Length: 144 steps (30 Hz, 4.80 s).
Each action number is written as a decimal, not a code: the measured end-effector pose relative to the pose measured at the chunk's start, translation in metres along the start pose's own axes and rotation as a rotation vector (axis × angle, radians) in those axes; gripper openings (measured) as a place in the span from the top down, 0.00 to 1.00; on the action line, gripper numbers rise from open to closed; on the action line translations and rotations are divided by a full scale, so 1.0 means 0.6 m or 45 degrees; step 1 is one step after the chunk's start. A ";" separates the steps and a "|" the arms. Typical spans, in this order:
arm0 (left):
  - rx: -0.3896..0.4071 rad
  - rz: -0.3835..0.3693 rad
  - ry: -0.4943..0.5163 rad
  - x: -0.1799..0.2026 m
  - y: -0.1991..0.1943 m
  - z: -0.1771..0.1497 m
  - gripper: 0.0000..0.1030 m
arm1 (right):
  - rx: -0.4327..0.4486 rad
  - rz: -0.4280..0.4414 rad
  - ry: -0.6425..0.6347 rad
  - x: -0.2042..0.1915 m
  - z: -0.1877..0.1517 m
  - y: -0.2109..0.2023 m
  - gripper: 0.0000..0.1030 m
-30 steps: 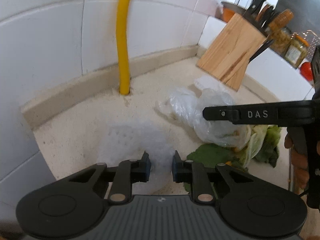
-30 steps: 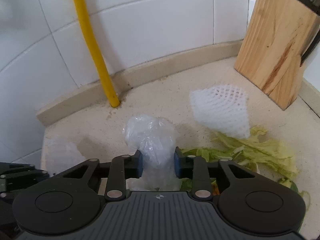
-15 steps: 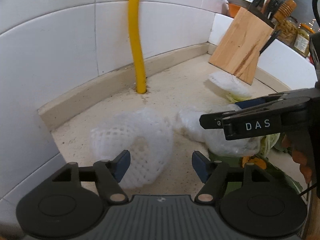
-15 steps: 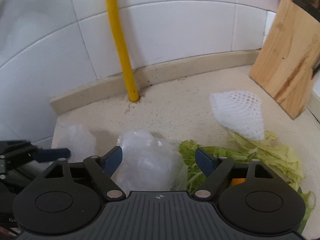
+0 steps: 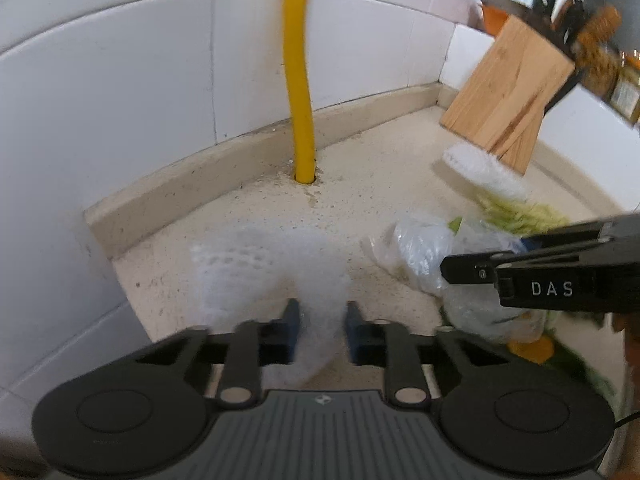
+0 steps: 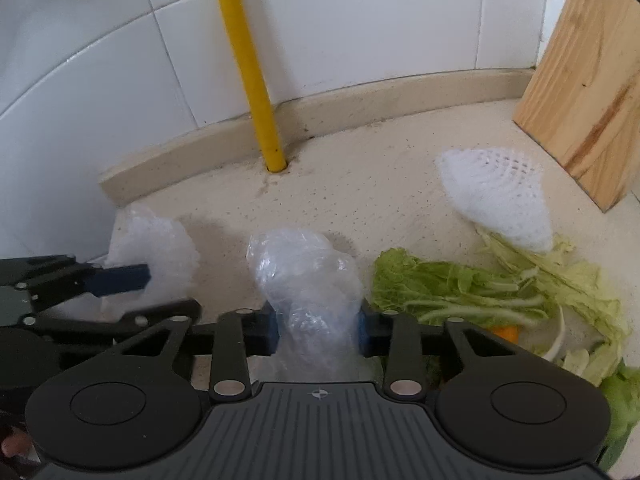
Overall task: Collect trash
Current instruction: 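Grasp the white foam net with the left tool while right tool grasps a plastic bag, then carry the foam net and plastic bag with both tools down over the black bin, then open the left tool to drop the foam net into the bin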
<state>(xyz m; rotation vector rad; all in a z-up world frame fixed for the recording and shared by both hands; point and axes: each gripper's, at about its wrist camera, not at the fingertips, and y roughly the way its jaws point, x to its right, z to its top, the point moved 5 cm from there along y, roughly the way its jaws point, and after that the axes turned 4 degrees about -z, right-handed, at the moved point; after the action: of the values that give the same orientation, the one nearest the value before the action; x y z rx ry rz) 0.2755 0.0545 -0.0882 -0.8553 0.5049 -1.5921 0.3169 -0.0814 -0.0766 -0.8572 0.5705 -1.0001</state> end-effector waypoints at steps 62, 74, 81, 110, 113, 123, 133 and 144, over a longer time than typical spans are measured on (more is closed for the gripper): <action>0.071 0.420 -0.552 -0.303 -0.152 -0.222 0.87 | -0.150 0.341 -0.220 -0.430 -0.078 0.045 0.72; -0.039 0.440 -0.652 -0.324 -0.070 -0.263 0.87 | -0.275 0.308 -0.219 -0.440 -0.119 0.123 0.72; -0.083 0.457 -0.688 -0.330 -0.050 -0.279 0.87 | -0.331 0.304 -0.218 -0.439 -0.133 0.157 0.72; -0.159 0.482 -0.720 -0.340 -0.045 -0.287 0.80 | -0.447 0.294 -0.240 -0.452 -0.157 0.223 0.69; -0.164 0.489 -0.715 -0.343 -0.046 -0.287 0.76 | -0.454 0.293 -0.241 -0.457 -0.159 0.225 0.63; -0.179 0.464 -0.738 -0.347 -0.048 -0.290 0.68 | -0.446 0.274 -0.212 -0.448 -0.151 0.226 0.60; -0.145 0.492 -0.743 -0.345 -0.064 -0.288 0.67 | -0.447 0.286 -0.143 -0.436 -0.147 0.224 0.49; -0.129 0.515 -0.716 -0.342 -0.072 -0.283 0.67 | -0.428 0.280 -0.149 -0.434 -0.146 0.213 0.48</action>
<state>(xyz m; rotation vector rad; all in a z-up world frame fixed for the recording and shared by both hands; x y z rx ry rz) 0.1247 0.2390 -0.2151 -1.1444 0.3254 -0.9099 0.1972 0.1557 -0.2226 -1.1156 0.7275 -0.6578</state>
